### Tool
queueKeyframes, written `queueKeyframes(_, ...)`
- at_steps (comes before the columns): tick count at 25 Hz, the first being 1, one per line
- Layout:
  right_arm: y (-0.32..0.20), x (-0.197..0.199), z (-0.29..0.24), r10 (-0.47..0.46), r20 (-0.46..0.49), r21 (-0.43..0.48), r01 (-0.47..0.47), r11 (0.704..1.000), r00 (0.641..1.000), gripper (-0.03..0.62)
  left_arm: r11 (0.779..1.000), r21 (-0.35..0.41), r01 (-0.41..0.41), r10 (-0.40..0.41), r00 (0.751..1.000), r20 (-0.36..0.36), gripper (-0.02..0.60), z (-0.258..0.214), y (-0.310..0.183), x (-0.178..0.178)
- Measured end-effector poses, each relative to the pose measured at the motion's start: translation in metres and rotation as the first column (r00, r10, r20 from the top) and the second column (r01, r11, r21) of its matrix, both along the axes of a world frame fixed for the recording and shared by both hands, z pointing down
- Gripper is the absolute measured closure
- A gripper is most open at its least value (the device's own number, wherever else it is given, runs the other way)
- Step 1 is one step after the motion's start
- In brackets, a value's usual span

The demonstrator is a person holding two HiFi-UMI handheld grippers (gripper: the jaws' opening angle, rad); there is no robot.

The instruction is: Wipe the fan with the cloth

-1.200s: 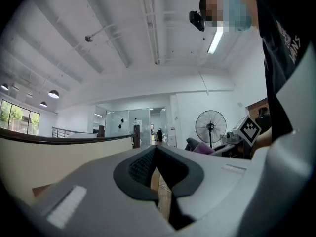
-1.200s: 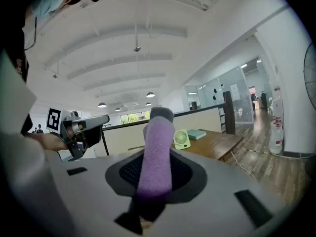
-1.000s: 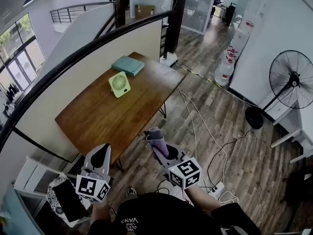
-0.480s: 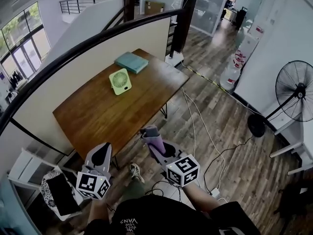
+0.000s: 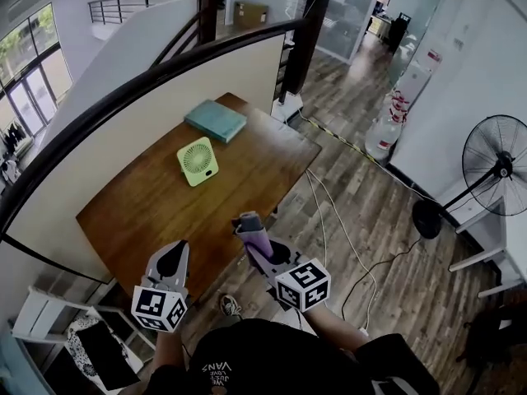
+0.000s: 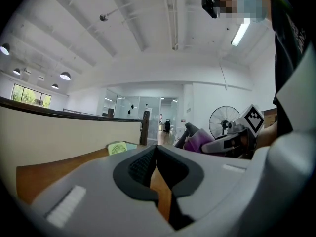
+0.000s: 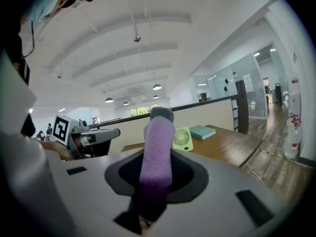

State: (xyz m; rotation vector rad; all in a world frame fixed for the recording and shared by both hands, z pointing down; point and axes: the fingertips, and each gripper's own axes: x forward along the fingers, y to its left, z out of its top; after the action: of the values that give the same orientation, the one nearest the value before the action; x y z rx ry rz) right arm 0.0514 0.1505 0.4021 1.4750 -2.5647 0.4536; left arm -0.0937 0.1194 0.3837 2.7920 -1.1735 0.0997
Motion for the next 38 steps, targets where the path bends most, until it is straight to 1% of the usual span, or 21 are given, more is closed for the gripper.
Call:
queueKeyframes(6, -0.056, -0.008, 0.01, 0.003, 0.001, -0.021, -0.003, 1.0, 1.0, 0.494, 1.0, -0.009, -0.002, 0.002, 1.0, 0.008, 0.569, 0.006, -0.055, -0.005)
queueKeyframes(13, -0.11, -0.015, 0.015, 0.006, -0.007, -0.026, -0.006, 1.0, 1.0, 0.494, 1.0, -0.021, -0.019, 0.019, 1.0, 0.009, 0.569, 0.015, -0.101, -0.006)
queueKeyframes(19, -0.136, -0.011, 0.021, 0.016, -0.01, -0.041, -0.016, 0.999, 1.0, 0.494, 0.999, -0.047, -0.026, 0.026, 1.0, 0.006, 0.569, 0.025, -0.126, -0.001)
queueKeyframes(24, -0.153, -0.008, 0.027, -0.007, -0.015, -0.054, 0.006, 0.999, 1.0, 0.494, 0.997, -0.081, -0.019, 0.02, 1.0, 0.021, 0.569, 0.039, -0.139, 0.007)
queueKeyframes(27, -0.165, -0.008, 0.037, -0.038, -0.019, -0.073, 0.036, 0.997, 0.999, 0.494, 0.994, -0.107, 0.011, -0.007, 0.999, 0.037, 0.569, 0.052, -0.147, 0.007)
queueKeyframes(31, -0.191, -0.01, 0.052, -0.113, -0.036, -0.099, 0.109, 0.989, 0.993, 0.494, 0.99, -0.121, 0.068, -0.061, 0.996, 0.065, 0.569, 0.069, -0.167, 0.006)
queueKeyframes(35, -0.212, -0.01, 0.065, -0.192, -0.055, -0.135, 0.184, 0.974, 0.98, 0.494, 0.981, -0.154, 0.12, -0.109, 0.991, 0.078, 0.568, 0.087, -0.184, 0.009)
queueKeyframes(38, -0.226, -0.018, 0.075, -0.24, -0.062, -0.16, 0.227, 0.961, 0.969, 0.494, 0.969, -0.181, 0.166, -0.152, 0.984, 0.088, 0.568, 0.102, -0.195, 0.002)
